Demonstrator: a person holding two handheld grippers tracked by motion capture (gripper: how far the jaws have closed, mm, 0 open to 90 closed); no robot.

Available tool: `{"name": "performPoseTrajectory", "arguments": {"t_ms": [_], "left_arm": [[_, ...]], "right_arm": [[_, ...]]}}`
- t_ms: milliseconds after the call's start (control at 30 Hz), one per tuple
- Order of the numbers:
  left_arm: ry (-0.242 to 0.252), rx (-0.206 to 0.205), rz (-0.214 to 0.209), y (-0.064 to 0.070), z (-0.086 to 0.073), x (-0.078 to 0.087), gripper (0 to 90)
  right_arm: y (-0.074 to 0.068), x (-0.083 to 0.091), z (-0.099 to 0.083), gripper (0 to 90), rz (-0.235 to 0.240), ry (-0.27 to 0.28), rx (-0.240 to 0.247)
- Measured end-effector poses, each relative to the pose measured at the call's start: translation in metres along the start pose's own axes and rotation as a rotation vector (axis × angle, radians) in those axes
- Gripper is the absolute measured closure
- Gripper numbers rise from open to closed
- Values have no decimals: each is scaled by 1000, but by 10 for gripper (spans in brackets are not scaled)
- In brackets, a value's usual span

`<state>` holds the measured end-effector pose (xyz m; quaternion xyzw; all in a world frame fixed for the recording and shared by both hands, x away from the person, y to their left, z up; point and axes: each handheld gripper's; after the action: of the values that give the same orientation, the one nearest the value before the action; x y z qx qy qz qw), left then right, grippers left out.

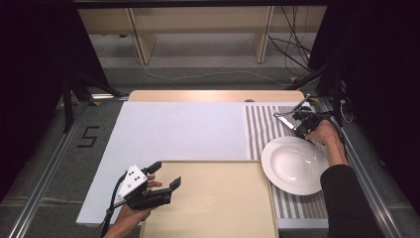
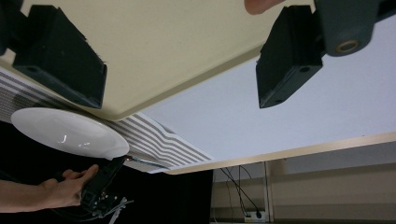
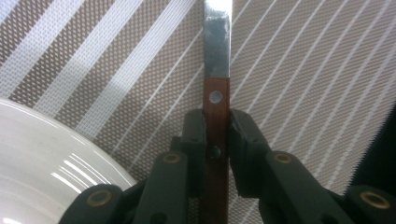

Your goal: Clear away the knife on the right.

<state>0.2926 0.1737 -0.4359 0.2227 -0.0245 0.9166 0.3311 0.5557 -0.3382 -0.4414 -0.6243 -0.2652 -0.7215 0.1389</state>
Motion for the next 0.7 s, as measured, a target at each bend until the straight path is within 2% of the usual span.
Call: {"name": "performPoseTrajectory", "arguments": {"t_ms": [33,133,367,500,700], "left_arm": [[-1,0,0,0,0,0,162],[0,1,1,0,0,0,162],[-4,-2,3,1,0,0,161],[-4,0,4,1,0,0,162],[-4,-1,6,0,0,0,162]], "right_arm": [[2,7,-2,778,-20,38,-5],[3,17,-5,778,-37,85,-6],[-4,43,-15,778,-39,195,7],[-13,58,-18,777,-13,268,3],[-31,71,-24,777,30,337,7]]}}
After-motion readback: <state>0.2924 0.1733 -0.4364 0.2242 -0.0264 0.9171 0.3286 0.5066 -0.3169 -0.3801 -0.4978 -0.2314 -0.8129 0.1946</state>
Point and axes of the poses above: each handheld gripper's, and its own axes: x roughly backward along the jaws, z roughly out of its top, y roughly to its right, and after that the axes turned 11 degrees about -y, right-handed
